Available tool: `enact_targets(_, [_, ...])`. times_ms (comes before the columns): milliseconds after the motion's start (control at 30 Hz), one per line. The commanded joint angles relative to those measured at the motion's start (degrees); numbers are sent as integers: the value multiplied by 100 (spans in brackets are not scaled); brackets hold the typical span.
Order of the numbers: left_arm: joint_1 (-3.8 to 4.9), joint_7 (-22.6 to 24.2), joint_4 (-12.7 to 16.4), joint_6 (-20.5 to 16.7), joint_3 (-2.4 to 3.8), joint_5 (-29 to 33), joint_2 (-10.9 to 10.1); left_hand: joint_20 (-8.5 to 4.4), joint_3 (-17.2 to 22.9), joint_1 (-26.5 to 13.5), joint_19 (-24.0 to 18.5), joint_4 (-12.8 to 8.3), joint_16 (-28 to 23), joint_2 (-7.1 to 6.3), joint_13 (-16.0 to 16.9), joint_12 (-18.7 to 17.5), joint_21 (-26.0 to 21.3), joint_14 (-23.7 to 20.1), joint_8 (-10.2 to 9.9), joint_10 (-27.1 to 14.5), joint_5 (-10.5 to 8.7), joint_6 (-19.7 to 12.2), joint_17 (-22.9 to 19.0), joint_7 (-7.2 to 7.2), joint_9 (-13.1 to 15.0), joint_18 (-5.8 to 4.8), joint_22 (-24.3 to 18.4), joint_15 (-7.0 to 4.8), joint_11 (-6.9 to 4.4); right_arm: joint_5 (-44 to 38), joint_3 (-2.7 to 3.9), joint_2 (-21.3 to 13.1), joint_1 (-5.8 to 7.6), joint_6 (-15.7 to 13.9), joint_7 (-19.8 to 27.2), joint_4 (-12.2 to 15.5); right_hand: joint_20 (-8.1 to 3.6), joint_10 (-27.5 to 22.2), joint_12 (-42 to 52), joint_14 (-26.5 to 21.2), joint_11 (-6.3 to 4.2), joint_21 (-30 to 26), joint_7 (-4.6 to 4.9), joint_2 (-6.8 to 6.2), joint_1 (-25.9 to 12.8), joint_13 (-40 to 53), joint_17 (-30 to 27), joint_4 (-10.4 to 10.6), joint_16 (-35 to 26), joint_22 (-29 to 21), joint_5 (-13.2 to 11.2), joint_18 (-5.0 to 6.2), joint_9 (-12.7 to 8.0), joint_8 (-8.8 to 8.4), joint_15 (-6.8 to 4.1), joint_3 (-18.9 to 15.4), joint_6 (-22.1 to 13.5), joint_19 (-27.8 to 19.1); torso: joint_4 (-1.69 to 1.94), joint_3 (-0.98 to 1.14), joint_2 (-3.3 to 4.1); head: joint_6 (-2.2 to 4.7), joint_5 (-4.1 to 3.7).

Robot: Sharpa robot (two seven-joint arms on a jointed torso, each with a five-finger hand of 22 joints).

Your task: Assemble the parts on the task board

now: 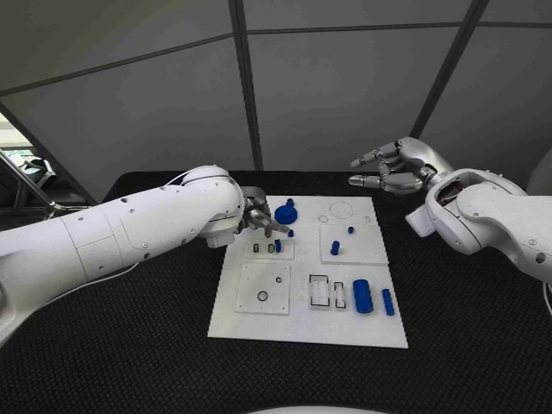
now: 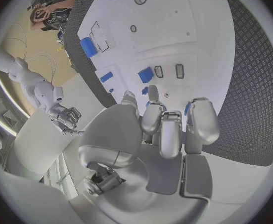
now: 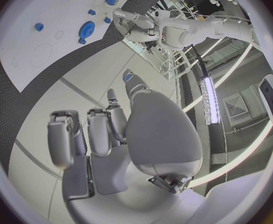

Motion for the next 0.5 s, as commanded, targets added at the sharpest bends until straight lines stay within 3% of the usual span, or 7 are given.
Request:
enact_targets(33, [15,-268,-68,219,-4,-185,66,-10,-11,-72,-2,26,28,10,1148,855,27,538,23,68,-3,-30,1272,1,19,24,23,-26,-16,-42,6,11,15,-24,-21,-4,-43,-54,-49,233,2,-27,6,25,-19,-21,-17,-31,-37,1153,34,54,3,-31,-34,1,19,352,2,-6,5,-11,-6])
enact_targets(500, [18,-308,-287,430,-17,-235,288,-7,4,-75,-29,14,10,33,1130,819,17,530,10,43,-2,-56,1251,5,78,30,5,-22,-12,-38,6,52,15,-24,-46,-21,-43,-60,-60,233,2,-33,6,27,-25,-33,-18,-36,-39,1144,37,57,2,-36,-34,1,16,347,32,-8,3,-79,-21])
